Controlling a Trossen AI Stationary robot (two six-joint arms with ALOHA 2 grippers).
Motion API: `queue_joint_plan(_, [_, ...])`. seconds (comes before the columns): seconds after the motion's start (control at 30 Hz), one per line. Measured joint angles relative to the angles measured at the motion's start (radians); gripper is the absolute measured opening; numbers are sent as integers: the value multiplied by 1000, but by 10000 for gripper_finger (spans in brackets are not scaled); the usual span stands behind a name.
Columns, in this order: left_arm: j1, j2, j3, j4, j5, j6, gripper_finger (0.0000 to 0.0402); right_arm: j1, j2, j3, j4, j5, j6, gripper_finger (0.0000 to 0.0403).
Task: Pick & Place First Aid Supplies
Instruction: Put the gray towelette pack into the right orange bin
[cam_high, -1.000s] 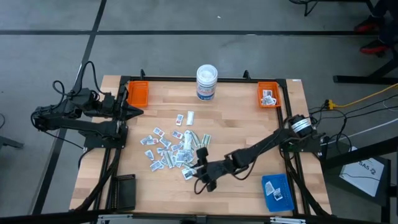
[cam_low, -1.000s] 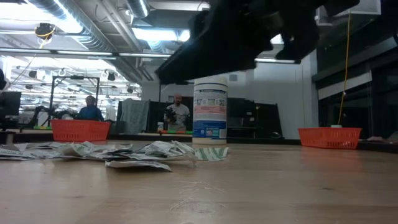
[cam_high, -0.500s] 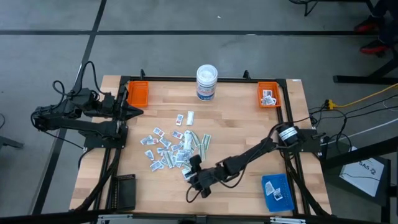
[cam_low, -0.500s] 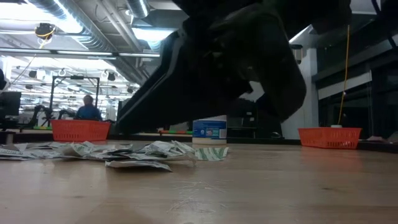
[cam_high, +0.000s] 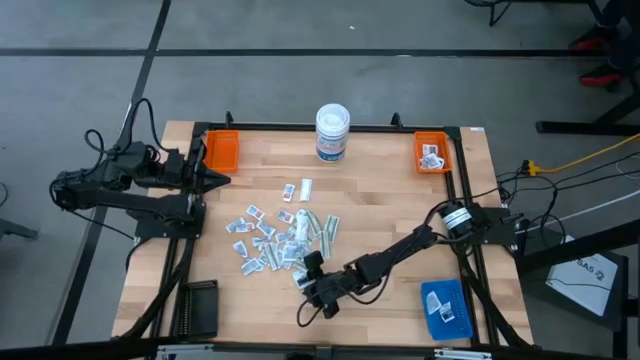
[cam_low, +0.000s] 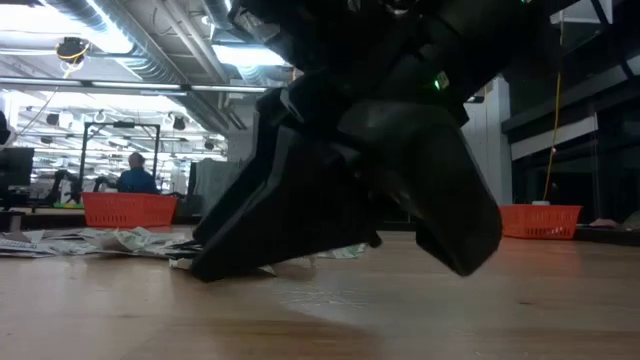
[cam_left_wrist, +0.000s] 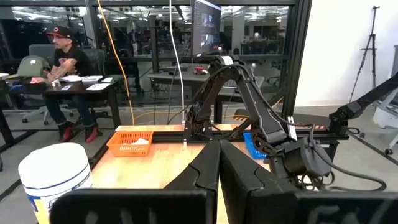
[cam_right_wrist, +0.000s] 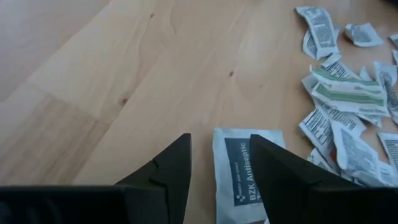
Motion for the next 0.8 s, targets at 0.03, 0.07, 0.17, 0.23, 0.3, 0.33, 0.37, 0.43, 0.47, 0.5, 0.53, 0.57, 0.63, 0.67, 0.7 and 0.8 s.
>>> queue_joint_plan(0.03, [0,0,0,0,0,0,4,-1,2,0,0,0,-1,161])
queue_joint_plan(0.07, [0,0,0,0,0,0,4,-4,4,0,0,0,0,161])
queue_joint_plan(0.17, [0,0,0,0,0,0,4,-12,6,0,3,-2,-1,161])
queue_joint_plan(0.23, [0,0,0,0,0,0,4,-20,7,0,3,-3,0,161])
queue_joint_plan(0.3, [0,0,0,0,0,0,4,-29,7,0,1,-2,7,161])
queue_joint_plan(0.33, [0,0,0,0,0,0,4,-33,7,1,-2,-2,15,161])
queue_joint_plan(0.37, [0,0,0,0,0,0,4,-37,7,1,-7,-3,27,159])
queue_joint_plan(0.43, [0,0,0,0,0,0,4,-48,6,3,-24,-12,55,150])
queue_joint_plan(0.47, [0,0,0,0,0,0,4,-53,6,3,-34,-16,67,143])
queue_joint_plan(0.5, [0,0,0,0,0,0,4,-57,6,4,-41,-27,70,135])
queue_joint_plan(0.53, [0,0,0,0,0,0,4,-60,8,4,-44,-42,70,127])
queue_joint_plan(0.57, [0,0,0,0,0,0,4,-62,14,4,-39,-54,70,118])
queue_joint_plan(0.63, [0,0,0,0,0,0,4,-62,22,4,-27,-53,70,100])
queue_joint_plan(0.67, [0,0,0,0,0,0,4,-62,28,4,-20,-48,70,91])
queue_joint_plan(0.7, [0,0,0,0,0,0,4,-61,33,4,-12,-48,70,82])
queue_joint_plan(0.8, [0,0,0,0,0,0,4,-65,42,5,-6,-58,79,52])
